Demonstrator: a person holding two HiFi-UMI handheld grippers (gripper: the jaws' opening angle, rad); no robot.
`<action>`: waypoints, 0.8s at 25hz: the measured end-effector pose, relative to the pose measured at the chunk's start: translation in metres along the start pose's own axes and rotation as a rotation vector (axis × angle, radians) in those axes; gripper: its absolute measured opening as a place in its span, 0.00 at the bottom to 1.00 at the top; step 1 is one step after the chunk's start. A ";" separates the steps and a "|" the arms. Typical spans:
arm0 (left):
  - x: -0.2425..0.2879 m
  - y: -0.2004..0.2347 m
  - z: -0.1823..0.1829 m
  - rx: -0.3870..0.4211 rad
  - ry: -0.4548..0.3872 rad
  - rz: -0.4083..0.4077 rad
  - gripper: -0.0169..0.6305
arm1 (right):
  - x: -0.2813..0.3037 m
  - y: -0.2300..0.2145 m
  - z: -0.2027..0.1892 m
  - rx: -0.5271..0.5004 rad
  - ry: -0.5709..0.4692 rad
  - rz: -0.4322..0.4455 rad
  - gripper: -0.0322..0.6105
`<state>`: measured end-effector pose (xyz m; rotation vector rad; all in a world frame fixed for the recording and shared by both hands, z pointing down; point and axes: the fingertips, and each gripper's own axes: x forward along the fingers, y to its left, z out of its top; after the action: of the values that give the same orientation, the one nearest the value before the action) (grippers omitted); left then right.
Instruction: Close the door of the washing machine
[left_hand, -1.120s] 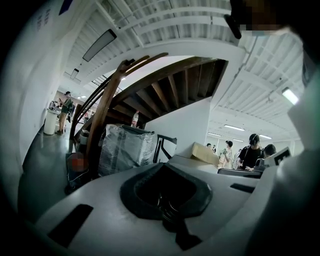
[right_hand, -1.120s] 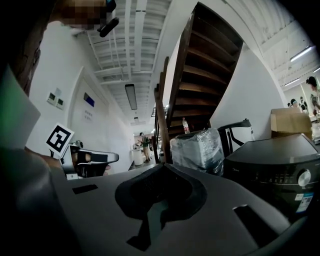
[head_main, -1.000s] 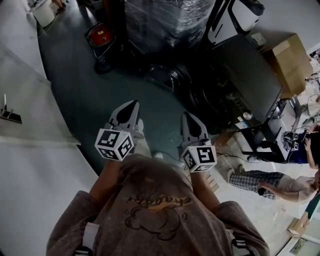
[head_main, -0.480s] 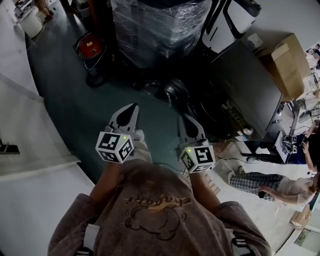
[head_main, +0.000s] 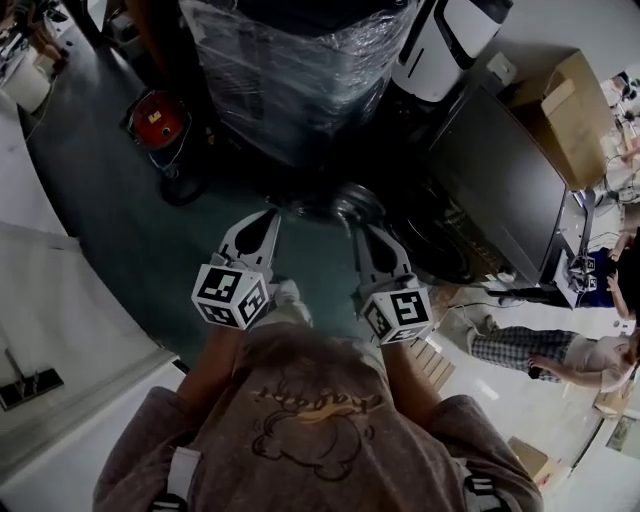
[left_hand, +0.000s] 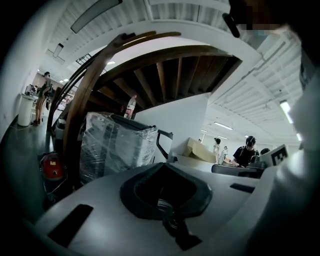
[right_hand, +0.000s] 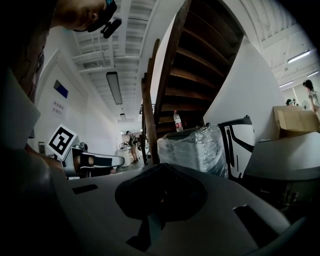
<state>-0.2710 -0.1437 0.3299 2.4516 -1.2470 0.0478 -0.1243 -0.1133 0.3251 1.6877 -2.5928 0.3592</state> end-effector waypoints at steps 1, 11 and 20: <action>0.006 0.005 0.003 0.000 0.006 -0.013 0.03 | 0.007 -0.001 0.003 0.001 -0.007 -0.011 0.05; 0.040 0.024 0.014 -0.031 0.013 -0.084 0.03 | 0.041 -0.008 0.010 0.000 0.008 -0.035 0.05; 0.055 0.018 0.016 -0.029 0.016 -0.101 0.03 | 0.052 -0.017 0.012 0.011 0.020 0.017 0.06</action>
<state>-0.2546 -0.2015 0.3323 2.4799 -1.1076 0.0220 -0.1292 -0.1688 0.3241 1.6577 -2.5975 0.3889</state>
